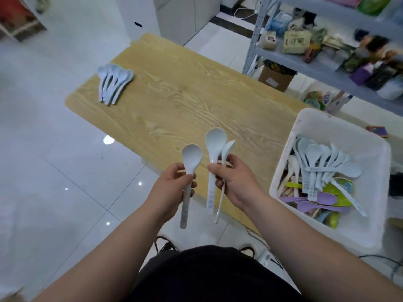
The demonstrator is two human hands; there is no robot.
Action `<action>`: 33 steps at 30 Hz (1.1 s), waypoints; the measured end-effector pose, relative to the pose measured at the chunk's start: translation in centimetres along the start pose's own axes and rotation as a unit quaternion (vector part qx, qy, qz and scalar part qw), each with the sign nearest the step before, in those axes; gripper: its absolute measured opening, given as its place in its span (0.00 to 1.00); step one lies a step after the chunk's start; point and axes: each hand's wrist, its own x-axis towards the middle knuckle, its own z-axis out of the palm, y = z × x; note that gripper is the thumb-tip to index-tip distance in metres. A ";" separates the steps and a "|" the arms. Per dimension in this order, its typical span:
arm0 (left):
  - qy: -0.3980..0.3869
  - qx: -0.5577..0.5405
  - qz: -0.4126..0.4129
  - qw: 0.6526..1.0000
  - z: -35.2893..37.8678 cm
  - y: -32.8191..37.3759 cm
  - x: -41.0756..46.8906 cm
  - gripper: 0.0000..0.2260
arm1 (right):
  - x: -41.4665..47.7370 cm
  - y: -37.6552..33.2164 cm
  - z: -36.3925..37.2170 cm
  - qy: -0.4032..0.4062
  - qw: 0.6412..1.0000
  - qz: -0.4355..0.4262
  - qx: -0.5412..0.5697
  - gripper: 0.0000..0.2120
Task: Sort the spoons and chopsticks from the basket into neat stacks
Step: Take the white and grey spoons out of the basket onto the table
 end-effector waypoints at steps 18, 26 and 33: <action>-0.014 -0.131 0.000 0.991 -19.8 5.0 7.9 0.19 | 9.5 2.4 22.1 -0.047 0.989 0.048 -0.130 0.14; 0.056 -0.066 -0.019 0.996 -23.6 10.8 16.4 0.20 | 19.4 -1.6 26.5 -0.078 0.989 0.083 -0.097 0.18; 0.071 -0.024 -0.026 0.997 -26.3 14.7 22.6 0.19 | 27.0 -3.2 30.3 -0.085 0.985 0.091 -0.118 0.24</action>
